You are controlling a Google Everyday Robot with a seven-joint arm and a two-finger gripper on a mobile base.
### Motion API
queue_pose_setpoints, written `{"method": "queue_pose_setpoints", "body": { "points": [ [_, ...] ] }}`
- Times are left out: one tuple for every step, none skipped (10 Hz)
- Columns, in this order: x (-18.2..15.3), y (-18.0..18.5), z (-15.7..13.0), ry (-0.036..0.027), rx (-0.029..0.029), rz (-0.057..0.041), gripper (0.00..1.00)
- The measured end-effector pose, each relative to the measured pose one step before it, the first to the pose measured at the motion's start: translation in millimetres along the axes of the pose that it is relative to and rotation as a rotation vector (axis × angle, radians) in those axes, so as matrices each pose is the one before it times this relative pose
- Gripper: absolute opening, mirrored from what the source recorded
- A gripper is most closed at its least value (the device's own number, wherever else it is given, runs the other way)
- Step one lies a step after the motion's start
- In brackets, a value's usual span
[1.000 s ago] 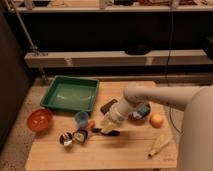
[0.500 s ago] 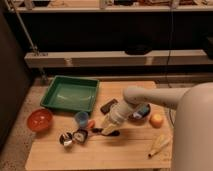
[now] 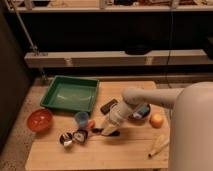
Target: Place brush in metal cup
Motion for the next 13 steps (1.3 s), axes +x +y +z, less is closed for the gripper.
{"method": "queue_pose_setpoints", "body": {
  "points": [
    [1.05,-1.05,2.65,0.00424,-0.00217,0.00164,0.41],
    [0.38,-1.07,2.87,0.00433,-0.00246,-0.00066,0.41],
    [0.46,-1.08,2.69,0.00291,-0.00236,-0.00007,0.41],
    [1.50,-1.11,2.00,0.00247,-0.00180,0.00188,0.41],
    [0.96,-1.27,1.62,0.00174,-0.00125,0.00179,0.41],
    [1.09,-1.35,1.62,0.00192,-0.00121,0.00256,0.41],
    [1.13,-1.50,1.51,0.00165,-0.00064,0.00348,0.41],
    [1.44,-1.76,2.29,0.00350,-0.00163,0.00540,0.41],
    [0.52,-1.14,2.37,0.00331,-0.00379,0.00480,0.41],
    [-0.41,-1.30,1.29,-0.00039,0.00084,0.00253,0.41],
    [2.23,-2.20,2.39,0.00399,-0.00053,0.00550,0.41],
    [0.20,0.21,0.02,0.00169,-0.00055,-0.00182,0.41],
    [0.33,0.11,-0.07,0.00069,-0.00059,0.00010,0.41]
  ]
}}
